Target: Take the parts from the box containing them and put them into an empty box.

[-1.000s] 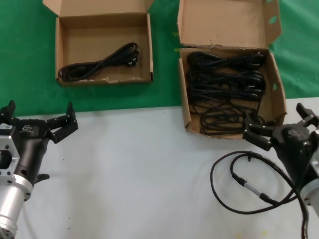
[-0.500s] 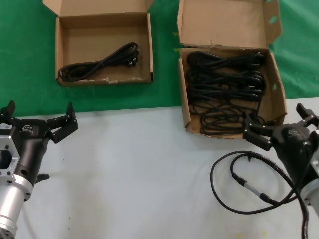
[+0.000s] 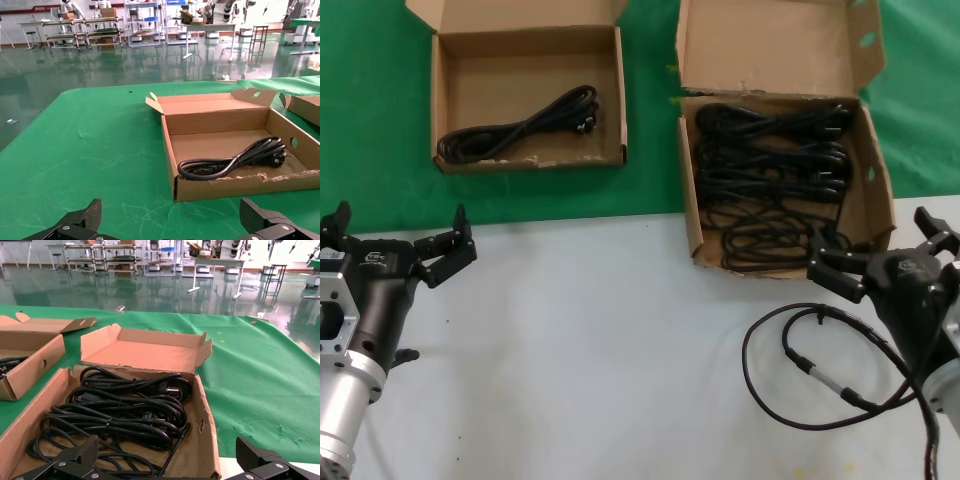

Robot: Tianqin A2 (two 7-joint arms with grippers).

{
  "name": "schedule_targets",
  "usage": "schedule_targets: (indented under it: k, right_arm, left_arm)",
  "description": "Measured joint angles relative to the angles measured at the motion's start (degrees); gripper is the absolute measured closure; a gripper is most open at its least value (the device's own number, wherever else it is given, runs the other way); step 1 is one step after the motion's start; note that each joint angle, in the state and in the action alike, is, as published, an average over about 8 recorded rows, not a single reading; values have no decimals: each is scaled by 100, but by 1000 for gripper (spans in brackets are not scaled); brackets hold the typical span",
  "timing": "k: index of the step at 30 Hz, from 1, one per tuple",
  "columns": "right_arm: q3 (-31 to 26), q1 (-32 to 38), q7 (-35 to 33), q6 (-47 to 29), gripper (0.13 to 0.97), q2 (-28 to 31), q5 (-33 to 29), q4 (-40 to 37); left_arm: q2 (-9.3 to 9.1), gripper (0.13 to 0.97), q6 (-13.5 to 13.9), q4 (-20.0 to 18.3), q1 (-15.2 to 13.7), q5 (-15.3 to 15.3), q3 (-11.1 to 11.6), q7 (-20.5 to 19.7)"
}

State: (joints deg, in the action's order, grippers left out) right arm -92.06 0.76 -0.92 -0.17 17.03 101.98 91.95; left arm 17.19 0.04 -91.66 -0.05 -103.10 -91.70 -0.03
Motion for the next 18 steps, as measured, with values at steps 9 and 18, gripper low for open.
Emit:
schedule_targets:
  k: [9,18]
  right_arm:
    - [0,0,0,0,129,0,0,0]
    - [0,0,0,0,129,0,0,0]
  left_arm:
    - [0,132,0,0,0,0,0,0]
    - [0,132,0,0,0,0,0,0]
